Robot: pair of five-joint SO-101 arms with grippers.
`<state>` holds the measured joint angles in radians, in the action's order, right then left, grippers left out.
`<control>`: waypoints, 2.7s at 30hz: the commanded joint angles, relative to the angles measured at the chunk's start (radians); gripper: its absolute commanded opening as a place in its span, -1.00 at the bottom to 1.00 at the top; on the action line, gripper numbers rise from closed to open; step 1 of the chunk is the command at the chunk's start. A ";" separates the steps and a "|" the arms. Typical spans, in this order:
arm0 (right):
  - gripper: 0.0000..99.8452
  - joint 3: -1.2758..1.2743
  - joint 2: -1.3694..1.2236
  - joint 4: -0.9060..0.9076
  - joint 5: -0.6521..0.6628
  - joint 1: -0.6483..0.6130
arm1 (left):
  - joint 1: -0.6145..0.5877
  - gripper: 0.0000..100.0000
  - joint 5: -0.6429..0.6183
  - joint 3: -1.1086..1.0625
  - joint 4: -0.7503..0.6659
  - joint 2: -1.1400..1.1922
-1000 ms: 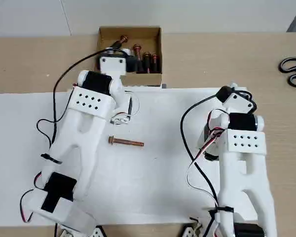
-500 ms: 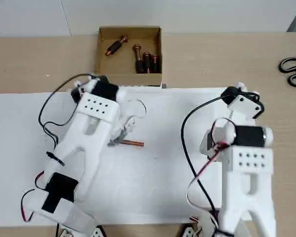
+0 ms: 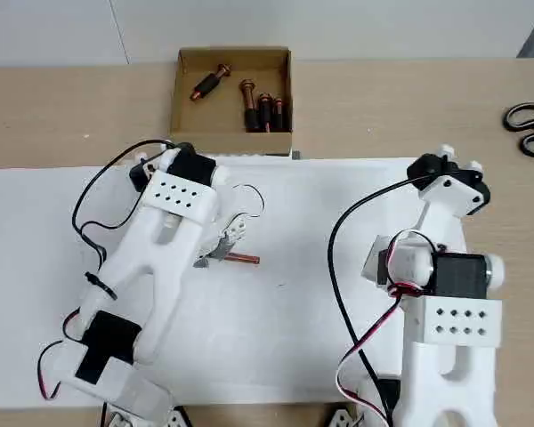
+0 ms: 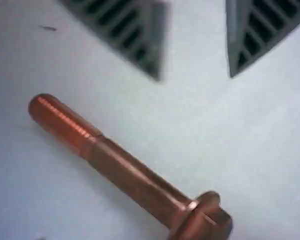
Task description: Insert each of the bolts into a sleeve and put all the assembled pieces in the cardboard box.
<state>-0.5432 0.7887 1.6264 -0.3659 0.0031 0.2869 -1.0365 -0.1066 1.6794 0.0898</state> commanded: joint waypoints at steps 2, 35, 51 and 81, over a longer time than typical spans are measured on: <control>-0.99 0.003 0.022 0.012 0.003 0.008 | 0.005 -0.62 -0.006 -0.002 -0.015 -0.005; -0.99 0.002 0.113 0.077 0.002 0.010 | -0.126 -0.62 -0.002 -0.025 -0.210 0.183; -0.99 0.002 0.113 0.076 0.002 0.010 | 0.011 -0.62 -0.002 -0.027 -0.190 0.183; -0.99 0.002 0.114 0.077 0.002 0.008 | -0.025 -0.83 0.000 0.030 -0.158 0.439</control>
<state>-0.5462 0.8853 1.6970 -0.3659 0.0031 0.2700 -1.0380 -0.0944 1.4799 0.4319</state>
